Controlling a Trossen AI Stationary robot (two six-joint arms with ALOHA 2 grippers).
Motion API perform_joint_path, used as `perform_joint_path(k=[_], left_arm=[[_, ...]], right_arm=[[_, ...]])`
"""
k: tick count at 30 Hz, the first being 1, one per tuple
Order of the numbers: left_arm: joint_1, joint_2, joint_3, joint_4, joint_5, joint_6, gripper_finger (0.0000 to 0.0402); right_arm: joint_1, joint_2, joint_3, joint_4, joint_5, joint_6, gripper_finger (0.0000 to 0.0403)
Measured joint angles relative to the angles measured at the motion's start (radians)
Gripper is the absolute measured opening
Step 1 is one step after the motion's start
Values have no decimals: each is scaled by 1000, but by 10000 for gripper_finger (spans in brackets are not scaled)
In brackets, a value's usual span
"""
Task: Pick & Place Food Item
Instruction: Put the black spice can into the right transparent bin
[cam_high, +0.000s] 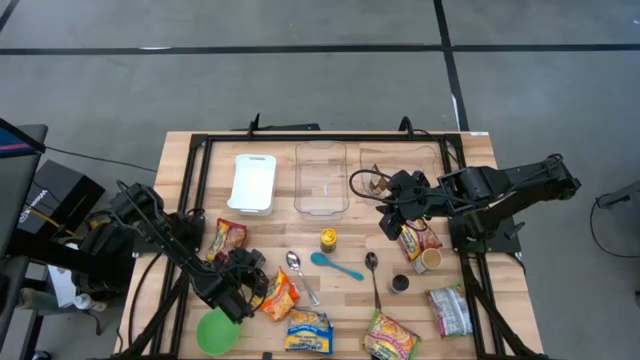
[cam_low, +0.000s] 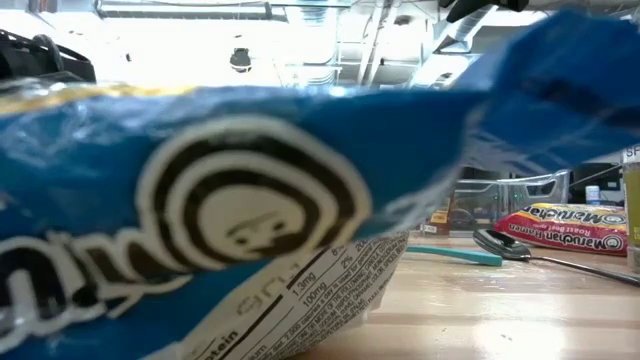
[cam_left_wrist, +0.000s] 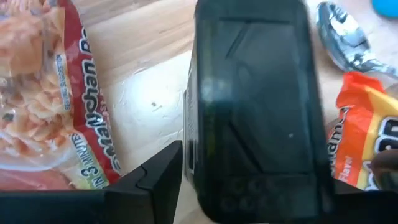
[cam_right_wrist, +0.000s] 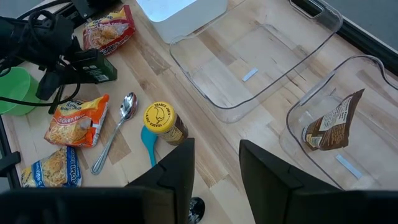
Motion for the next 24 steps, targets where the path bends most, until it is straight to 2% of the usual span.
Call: perform_joint_path(k=[9, 24], left_arm=[[2, 0, 0, -1, -47, 2, 163], [2, -1, 0, -1, -49, 2, 134]], right_arm=[[0, 0, 0, 0, 0, 0, 120], [0, 0, 0, 0, 0, 0, 120]])
